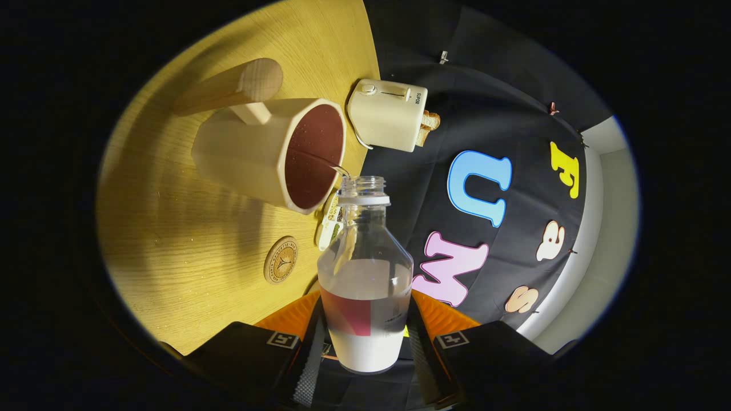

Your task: Take the bottle from table, then pour the juice into the cup, finally place the bottle on the coaster

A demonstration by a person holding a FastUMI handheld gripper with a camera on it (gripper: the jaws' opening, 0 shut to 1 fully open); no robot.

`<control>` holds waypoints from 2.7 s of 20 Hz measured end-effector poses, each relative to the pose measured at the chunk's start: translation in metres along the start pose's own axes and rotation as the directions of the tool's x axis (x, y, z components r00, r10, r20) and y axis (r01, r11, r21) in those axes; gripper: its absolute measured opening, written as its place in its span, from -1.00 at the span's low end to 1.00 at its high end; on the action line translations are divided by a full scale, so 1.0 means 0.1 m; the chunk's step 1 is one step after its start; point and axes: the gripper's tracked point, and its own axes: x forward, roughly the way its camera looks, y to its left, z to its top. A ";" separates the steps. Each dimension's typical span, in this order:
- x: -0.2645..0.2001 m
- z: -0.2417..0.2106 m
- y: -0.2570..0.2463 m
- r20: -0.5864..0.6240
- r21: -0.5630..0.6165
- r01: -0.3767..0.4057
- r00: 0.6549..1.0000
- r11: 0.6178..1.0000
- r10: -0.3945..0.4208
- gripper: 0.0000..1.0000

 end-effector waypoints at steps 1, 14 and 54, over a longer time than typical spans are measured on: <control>0.00 0.00 0.00 0.001 -0.004 0.003 1.000 1.000 -0.003 0.43; 0.01 0.00 -0.02 0.019 -0.060 0.017 1.000 0.998 -0.016 0.43; 0.12 0.13 -0.46 0.213 -0.361 0.196 0.969 0.912 -0.124 0.43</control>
